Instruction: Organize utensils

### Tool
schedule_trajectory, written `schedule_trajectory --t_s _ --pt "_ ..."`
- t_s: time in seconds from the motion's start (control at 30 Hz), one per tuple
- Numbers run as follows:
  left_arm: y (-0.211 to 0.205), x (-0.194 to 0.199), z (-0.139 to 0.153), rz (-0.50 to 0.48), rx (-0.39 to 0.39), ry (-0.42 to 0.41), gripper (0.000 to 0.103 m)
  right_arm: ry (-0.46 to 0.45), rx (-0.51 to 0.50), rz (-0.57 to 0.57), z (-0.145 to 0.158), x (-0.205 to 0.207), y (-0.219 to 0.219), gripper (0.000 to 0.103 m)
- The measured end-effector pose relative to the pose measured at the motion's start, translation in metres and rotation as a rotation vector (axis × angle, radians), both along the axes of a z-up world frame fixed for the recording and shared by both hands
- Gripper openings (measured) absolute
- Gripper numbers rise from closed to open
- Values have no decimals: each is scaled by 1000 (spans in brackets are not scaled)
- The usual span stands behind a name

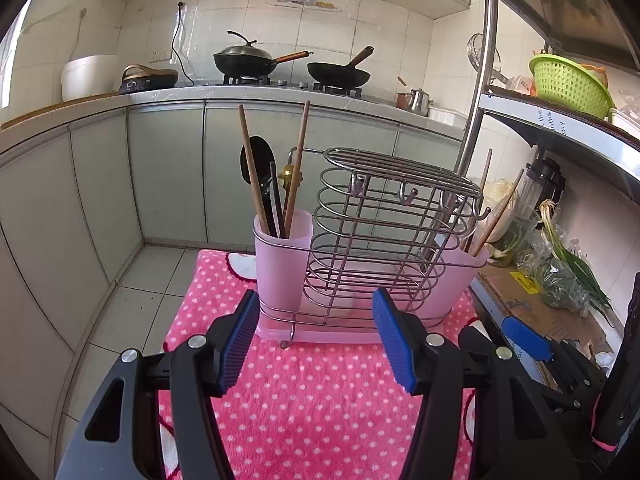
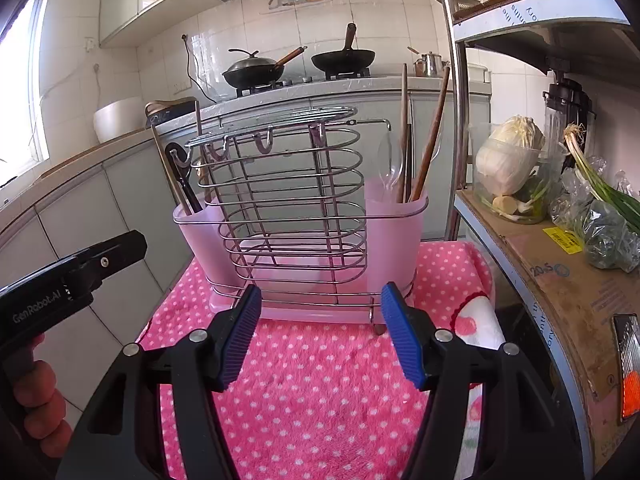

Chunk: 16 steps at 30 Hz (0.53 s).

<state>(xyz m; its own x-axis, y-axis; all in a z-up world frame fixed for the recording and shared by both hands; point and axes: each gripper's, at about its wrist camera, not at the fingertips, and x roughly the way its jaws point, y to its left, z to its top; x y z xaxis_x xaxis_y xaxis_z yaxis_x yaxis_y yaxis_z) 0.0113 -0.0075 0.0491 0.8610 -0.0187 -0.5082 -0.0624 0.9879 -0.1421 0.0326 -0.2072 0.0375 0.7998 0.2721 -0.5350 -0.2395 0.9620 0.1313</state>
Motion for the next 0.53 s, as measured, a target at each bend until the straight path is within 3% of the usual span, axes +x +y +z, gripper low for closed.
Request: schedule_trajectory --t_s 0.53 --pt "1 15 -17 4 -10 59 58 36 4 -12 -12 10 -5 63"
